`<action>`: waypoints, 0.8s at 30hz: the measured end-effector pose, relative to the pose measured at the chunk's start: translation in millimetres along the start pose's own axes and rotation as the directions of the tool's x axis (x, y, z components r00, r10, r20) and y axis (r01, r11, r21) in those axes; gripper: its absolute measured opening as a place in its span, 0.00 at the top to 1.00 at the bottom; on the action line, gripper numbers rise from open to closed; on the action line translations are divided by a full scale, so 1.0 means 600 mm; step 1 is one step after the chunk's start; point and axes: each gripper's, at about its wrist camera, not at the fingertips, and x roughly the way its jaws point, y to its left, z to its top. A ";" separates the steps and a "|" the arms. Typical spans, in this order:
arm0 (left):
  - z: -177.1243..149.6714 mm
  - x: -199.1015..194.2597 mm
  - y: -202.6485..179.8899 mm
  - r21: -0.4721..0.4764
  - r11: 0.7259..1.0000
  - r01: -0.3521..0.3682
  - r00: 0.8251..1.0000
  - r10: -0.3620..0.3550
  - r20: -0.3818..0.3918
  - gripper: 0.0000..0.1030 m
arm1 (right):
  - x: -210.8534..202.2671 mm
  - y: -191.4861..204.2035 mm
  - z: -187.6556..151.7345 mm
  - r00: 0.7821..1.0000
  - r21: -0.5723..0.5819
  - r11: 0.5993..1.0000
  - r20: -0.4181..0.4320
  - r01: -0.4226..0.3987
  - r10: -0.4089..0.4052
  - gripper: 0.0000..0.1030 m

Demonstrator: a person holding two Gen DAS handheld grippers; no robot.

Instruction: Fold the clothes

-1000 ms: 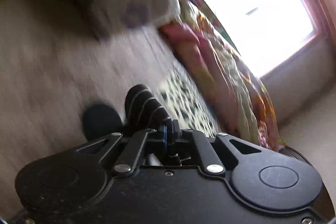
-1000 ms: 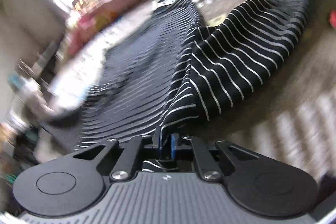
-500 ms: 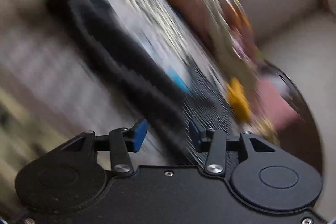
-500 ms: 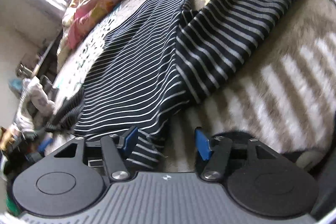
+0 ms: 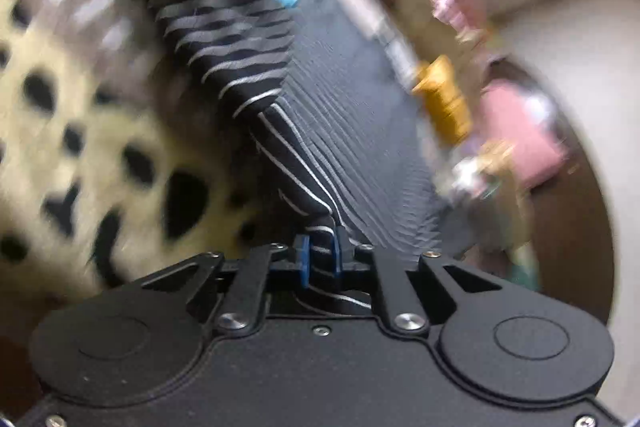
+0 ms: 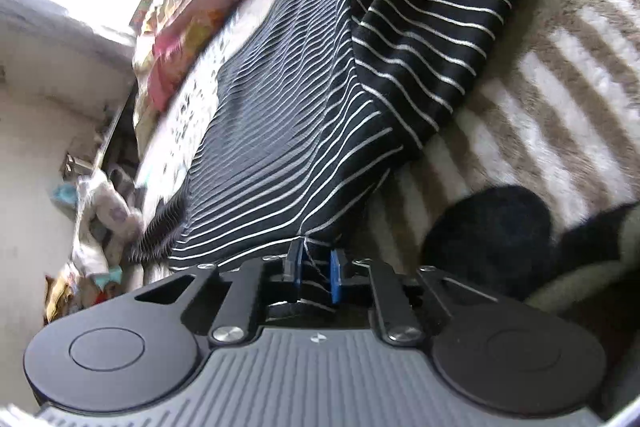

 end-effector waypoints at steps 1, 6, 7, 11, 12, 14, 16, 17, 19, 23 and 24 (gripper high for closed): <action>0.000 0.006 0.003 0.013 1.000 -0.004 1.000 0.004 -0.012 0.87 | 0.002 0.001 -0.004 0.999 -0.046 0.999 -0.024 0.028 -0.029 0.81; 0.029 -0.049 -0.034 0.200 0.976 -0.090 0.996 0.084 0.040 0.59 | -0.050 0.002 0.008 0.998 -0.112 0.993 -0.036 0.038 -0.042 0.63; 0.044 -0.056 -0.043 0.233 0.968 -0.097 0.995 0.085 0.061 0.59 | -0.065 0.005 0.017 0.999 -0.145 0.988 -0.009 0.051 -0.053 0.63; 0.141 -0.013 -0.073 0.320 0.940 -0.117 0.990 0.083 0.117 0.59 | -0.094 0.019 0.091 0.986 -0.260 0.958 0.139 0.121 -0.087 0.63; 0.173 0.008 -0.075 0.331 0.937 -0.116 0.989 0.080 0.121 0.59 | -0.085 0.021 0.123 0.981 -0.265 0.955 0.167 0.136 -0.093 0.63; 0.241 0.057 -0.082 0.325 0.939 -0.110 0.990 0.074 0.122 0.59 | -0.059 0.023 0.192 0.974 -0.271 0.949 0.201 0.161 -0.108 0.63; 0.297 0.103 -0.086 0.329 0.936 -0.123 0.989 0.089 0.117 0.59 | -0.011 0.030 0.264 0.963 -0.298 0.929 0.219 0.218 -0.156 0.62; 0.323 0.125 -0.086 0.332 0.934 -0.132 0.989 0.100 0.113 0.59 | 0.020 0.033 0.305 0.961 -0.313 0.918 0.208 0.244 -0.184 0.58; 0.378 0.176 -0.079 0.293 0.944 -0.151 0.987 0.125 0.104 0.59 | 0.073 0.036 0.370 0.953 -0.319 0.905 0.204 0.281 -0.223 0.52; 0.451 0.249 -0.043 0.189 0.975 -0.114 0.992 0.101 0.077 0.59 | 0.152 0.029 0.465 0.942 -0.322 0.889 0.194 0.325 -0.274 0.33; 0.465 0.265 -0.033 0.164 0.982 -0.093 0.994 0.081 0.074 0.61 | 0.166 0.023 0.478 0.947 -0.323 0.893 0.180 0.313 -0.267 0.34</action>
